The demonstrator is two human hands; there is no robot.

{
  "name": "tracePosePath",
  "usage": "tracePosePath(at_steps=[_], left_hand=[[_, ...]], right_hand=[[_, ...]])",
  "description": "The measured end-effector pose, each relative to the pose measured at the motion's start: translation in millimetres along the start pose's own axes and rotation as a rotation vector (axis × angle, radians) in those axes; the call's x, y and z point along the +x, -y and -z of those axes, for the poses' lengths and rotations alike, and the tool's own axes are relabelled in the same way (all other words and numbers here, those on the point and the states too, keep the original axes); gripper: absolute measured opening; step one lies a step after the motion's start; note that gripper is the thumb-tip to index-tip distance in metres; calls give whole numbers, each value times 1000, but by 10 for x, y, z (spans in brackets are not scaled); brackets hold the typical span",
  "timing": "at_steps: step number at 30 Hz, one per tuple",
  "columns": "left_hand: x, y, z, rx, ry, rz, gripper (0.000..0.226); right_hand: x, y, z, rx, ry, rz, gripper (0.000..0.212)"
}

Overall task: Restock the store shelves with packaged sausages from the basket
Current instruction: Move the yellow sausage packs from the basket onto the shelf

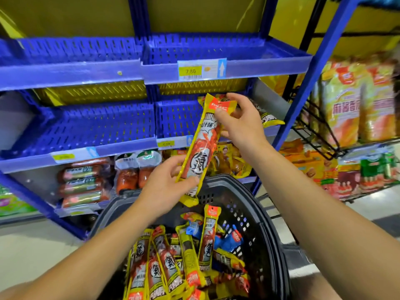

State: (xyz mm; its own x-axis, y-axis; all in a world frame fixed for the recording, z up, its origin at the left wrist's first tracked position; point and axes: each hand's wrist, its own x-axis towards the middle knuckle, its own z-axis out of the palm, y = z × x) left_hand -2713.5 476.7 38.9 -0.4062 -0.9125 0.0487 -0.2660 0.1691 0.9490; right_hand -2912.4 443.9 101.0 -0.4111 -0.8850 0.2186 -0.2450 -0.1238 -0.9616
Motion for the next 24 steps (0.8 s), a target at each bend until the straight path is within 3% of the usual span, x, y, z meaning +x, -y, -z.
tracePosePath(at_steps=[4,9,14,17,20,24], left_hand=[[164,4,105,-12,-135,43,39],[627,-172,195,-6,-306,90,61],[852,-337,168,-92,-223,116,49],[797,-283,235,147,-134,71,52],[765,-247,364,534,-139,-114,57],[911,-307,487,697,-20,-150,59]], right_hand=[[129,-42,69,-338,-29,176,60],[209,-157,187,-563,-40,240,56],[234,-255,208,-673,-19,278,56],[250,-300,199,-736,36,319,56],[277,-342,198,-811,85,375,53],[303,-423,223,-908,136,378,50]])
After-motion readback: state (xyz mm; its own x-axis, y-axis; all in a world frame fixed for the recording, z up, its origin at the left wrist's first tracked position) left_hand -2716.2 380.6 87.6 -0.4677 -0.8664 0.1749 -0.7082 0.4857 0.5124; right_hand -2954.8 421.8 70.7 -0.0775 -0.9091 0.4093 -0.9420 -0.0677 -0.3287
